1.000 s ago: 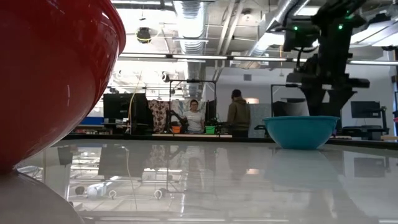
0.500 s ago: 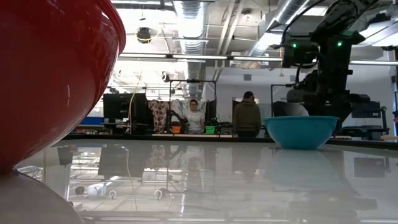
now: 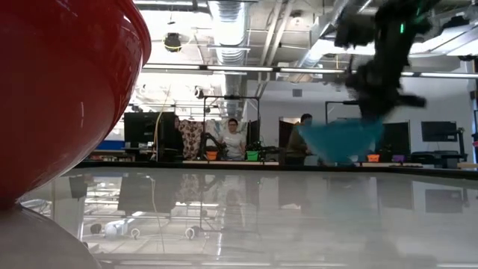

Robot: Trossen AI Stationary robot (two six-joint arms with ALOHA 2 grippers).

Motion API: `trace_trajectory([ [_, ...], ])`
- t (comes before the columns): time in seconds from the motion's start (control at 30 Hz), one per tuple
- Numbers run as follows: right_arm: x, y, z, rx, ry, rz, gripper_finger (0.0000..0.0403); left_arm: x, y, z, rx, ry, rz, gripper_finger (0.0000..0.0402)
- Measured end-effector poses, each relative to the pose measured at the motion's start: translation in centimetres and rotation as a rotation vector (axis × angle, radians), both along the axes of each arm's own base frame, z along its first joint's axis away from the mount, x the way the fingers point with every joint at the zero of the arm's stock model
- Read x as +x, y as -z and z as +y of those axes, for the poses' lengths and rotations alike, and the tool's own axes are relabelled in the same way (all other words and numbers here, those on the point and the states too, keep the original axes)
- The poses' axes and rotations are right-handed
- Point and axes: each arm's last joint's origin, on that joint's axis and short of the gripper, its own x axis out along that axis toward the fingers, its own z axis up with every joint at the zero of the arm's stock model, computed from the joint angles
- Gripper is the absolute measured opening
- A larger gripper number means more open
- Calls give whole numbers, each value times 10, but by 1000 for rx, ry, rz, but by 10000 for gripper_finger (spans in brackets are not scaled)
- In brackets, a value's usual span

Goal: Nest bowls inside each other
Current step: Stack the blue bowl on top of the green stacked bowls

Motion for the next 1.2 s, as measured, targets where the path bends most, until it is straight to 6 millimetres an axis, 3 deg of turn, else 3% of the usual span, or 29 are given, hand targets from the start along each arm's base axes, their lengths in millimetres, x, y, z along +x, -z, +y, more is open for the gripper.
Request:
trace_trajectory([
  [0.3, 49, -75, 51, -101, -201, -340, 19, 0, 0, 0, 0, 0, 0, 0],
  [0.6, 139, -105, 135, -139, -470, -516, 19, 0, 0, 0, 0, 0, 0, 0],
  [0.9, 236, -98, 211, -151, -740, -516, 19, 0, 0, 0, 0, 0, 0, 0],
  [1.2, 296, -70, 242, -240, -824, -527, 19, 0, 0, 0, 0, 0, 0, 0],
])
